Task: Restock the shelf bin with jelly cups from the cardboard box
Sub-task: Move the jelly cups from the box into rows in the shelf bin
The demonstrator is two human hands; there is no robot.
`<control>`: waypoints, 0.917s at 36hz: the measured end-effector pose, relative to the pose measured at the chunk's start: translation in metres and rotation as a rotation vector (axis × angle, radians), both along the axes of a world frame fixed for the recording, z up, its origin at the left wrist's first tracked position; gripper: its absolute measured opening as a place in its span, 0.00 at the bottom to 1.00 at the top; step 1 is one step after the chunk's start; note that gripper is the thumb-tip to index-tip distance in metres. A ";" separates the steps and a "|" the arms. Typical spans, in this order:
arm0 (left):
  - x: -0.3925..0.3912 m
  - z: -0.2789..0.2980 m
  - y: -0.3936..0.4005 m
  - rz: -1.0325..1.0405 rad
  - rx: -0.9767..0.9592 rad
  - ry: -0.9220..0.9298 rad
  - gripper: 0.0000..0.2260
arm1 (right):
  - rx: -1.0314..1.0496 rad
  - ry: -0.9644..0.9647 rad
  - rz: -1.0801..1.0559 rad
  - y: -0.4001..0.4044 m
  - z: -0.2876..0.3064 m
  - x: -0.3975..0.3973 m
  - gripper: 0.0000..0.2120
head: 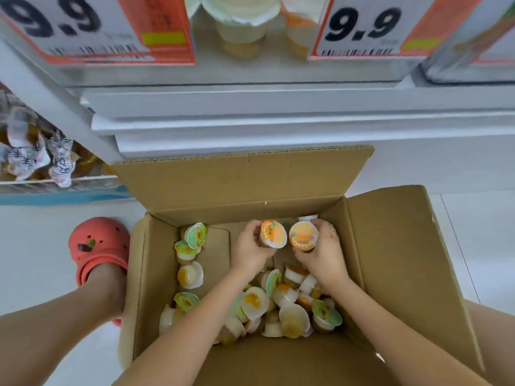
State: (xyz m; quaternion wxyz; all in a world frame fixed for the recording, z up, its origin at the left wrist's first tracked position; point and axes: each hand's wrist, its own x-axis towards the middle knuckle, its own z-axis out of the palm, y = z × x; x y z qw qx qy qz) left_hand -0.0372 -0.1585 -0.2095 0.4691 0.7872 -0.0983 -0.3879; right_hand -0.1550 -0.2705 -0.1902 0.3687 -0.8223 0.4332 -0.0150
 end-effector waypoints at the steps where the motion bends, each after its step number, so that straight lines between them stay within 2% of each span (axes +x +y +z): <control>1: 0.005 0.010 0.004 -0.033 -0.020 -0.025 0.24 | 0.007 -0.001 0.038 -0.001 0.010 0.000 0.30; 6: 0.039 0.087 0.011 -0.170 -0.104 -0.086 0.23 | -0.077 0.018 0.320 -0.012 0.082 0.009 0.28; 9: 0.060 0.139 0.015 -0.217 -0.104 -0.082 0.26 | -0.090 -0.083 0.334 -0.017 0.142 0.023 0.25; 13: 0.076 0.223 0.026 -0.302 -0.180 -0.020 0.24 | -0.078 -0.247 0.329 -0.012 0.227 0.039 0.24; 17: 0.078 0.292 0.041 -0.329 -0.217 0.053 0.25 | -0.152 -0.279 0.430 -0.007 0.285 0.035 0.26; 19: 0.074 0.317 0.052 -0.336 -0.265 0.091 0.21 | -0.178 -0.292 0.497 -0.004 0.299 0.029 0.29; 25: 0.051 0.348 0.063 -0.319 -0.395 0.153 0.16 | -0.249 -0.391 0.640 0.012 0.318 0.028 0.33; 29: 0.040 0.346 0.057 -0.273 -0.426 0.260 0.26 | -0.162 -0.481 0.633 0.020 0.317 0.033 0.35; 33: 0.035 0.340 0.057 -0.232 -0.442 0.406 0.25 | -0.027 -0.492 0.602 0.020 0.312 0.033 0.36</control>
